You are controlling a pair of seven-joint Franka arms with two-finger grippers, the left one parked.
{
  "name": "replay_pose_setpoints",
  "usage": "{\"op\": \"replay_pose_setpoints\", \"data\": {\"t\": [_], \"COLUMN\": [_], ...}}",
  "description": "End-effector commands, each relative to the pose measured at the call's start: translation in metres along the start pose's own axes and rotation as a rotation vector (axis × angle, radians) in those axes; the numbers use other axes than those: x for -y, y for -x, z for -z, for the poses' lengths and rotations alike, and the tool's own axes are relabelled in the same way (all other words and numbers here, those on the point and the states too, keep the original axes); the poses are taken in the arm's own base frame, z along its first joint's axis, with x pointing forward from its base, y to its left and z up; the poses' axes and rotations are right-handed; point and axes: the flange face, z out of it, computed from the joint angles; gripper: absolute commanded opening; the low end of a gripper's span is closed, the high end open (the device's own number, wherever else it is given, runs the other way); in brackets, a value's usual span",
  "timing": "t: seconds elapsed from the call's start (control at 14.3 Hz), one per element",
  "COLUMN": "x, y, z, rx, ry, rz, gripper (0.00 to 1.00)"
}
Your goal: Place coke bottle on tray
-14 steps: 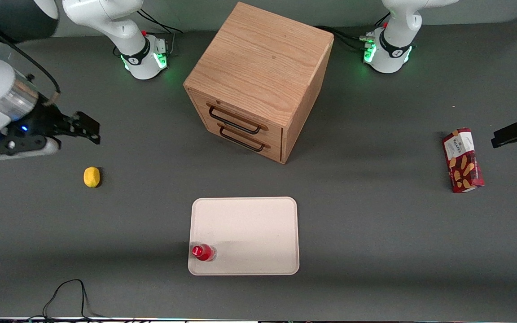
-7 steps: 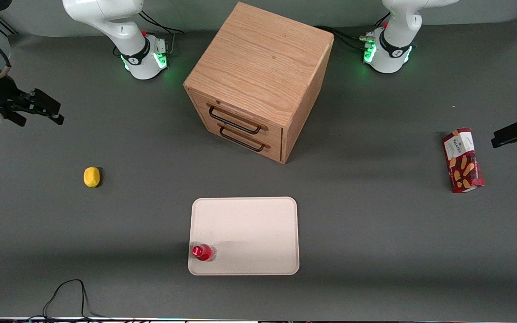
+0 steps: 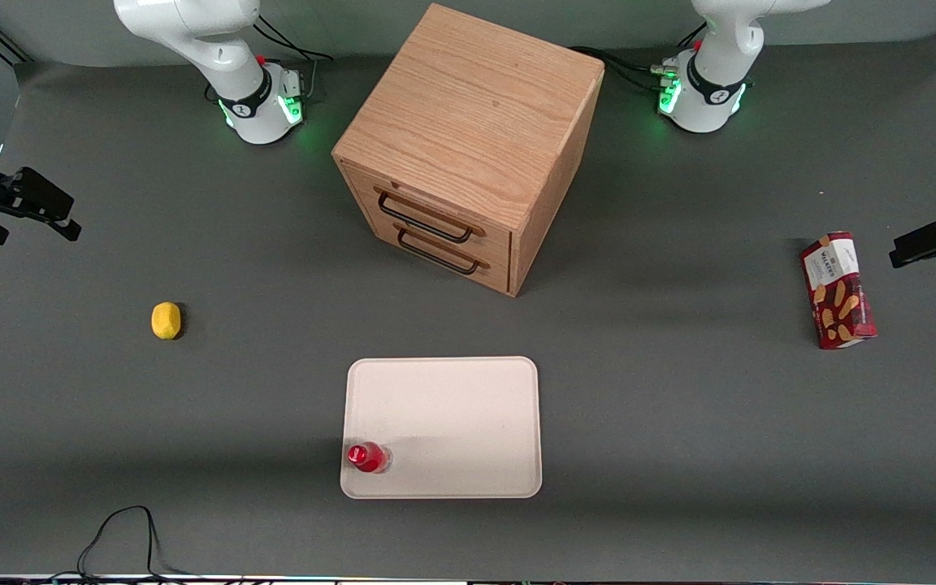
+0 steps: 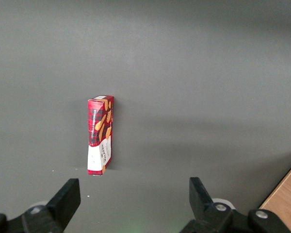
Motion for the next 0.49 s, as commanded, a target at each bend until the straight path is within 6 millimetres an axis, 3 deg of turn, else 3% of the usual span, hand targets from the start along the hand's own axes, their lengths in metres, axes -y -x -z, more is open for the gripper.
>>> {"op": "replay_pose_setpoints", "data": {"t": [0.0, 0.42], "x": [-0.0128, -0.0046], "y": [-0.007, -0.0002], "z": [0.0003, -0.0066], "rx": [0.008, 0.09], "ry": [0.006, 0.014], "rz": [0.03, 0.007], "gripper": [1.0, 1.0]}}
